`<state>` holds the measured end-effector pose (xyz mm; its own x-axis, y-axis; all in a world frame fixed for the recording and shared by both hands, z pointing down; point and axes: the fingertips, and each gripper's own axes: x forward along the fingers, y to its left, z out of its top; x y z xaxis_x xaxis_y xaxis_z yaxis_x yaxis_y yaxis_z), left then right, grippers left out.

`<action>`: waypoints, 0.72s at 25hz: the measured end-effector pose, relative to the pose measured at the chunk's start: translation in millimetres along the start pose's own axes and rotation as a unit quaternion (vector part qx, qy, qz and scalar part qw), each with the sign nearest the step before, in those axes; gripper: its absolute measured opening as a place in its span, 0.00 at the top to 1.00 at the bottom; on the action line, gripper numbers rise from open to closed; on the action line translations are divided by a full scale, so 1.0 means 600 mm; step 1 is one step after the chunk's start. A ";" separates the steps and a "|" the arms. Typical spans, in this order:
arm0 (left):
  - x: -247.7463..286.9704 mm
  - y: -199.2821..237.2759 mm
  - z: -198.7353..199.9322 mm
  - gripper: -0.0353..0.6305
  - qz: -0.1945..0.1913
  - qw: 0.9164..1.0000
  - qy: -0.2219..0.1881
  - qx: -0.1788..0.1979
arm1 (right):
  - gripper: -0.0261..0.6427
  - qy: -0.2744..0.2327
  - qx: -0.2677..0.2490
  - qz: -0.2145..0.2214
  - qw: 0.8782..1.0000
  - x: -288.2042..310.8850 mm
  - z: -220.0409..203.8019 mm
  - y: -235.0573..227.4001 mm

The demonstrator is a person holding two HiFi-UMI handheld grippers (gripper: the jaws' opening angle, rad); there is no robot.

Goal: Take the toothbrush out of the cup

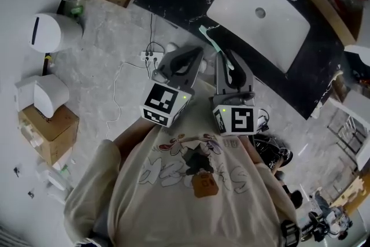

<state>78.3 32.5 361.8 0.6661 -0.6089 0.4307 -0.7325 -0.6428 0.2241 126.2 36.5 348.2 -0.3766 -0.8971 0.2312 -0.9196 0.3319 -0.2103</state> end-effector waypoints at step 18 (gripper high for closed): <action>-0.012 0.005 0.017 0.92 0.007 1.000 -0.023 0.016 | 0.86 0.008 -0.015 0.004 1.000 0.000 -0.002 0.008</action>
